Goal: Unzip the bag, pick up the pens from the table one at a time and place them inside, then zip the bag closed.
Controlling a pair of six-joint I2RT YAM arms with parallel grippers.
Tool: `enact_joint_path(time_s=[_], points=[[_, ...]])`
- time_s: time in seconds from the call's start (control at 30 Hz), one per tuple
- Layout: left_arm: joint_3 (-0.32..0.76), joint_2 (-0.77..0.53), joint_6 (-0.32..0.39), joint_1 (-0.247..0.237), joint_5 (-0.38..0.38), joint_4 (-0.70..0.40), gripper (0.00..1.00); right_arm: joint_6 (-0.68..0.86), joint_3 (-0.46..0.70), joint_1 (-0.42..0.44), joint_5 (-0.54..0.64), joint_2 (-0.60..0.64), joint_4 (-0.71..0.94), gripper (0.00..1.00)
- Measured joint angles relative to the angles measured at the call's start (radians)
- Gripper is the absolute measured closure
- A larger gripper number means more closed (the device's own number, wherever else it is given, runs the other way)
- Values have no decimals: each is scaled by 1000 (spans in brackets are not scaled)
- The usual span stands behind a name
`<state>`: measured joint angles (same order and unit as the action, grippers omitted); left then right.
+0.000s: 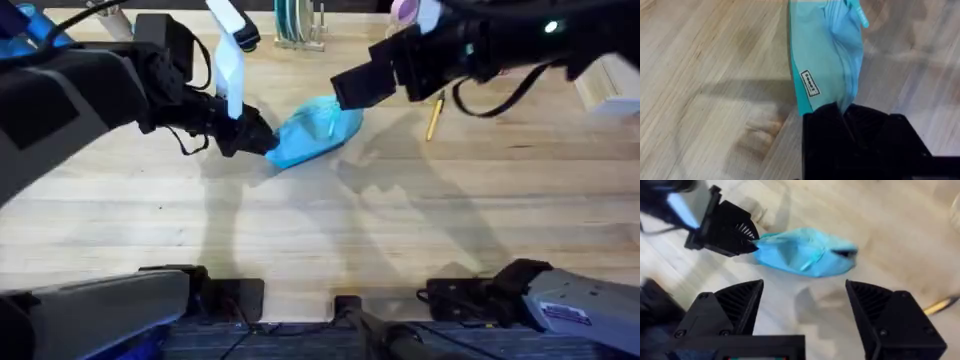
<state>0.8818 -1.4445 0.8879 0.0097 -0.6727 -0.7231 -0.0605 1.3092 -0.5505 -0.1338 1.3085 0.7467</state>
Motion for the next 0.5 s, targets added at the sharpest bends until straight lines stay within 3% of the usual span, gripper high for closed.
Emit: enact_joint_path(time_s=[0.03,0.07,0.5], points=[[0,0,0,0,0,0,959,-170,-46,-11,0,10,-1,5],[0,0,0,0,0,0,959,-197,-49,-13,0,14,-1,5],[0,0,0,0,0,1,959,-377,-50,-19,-18,27,-21,6]])
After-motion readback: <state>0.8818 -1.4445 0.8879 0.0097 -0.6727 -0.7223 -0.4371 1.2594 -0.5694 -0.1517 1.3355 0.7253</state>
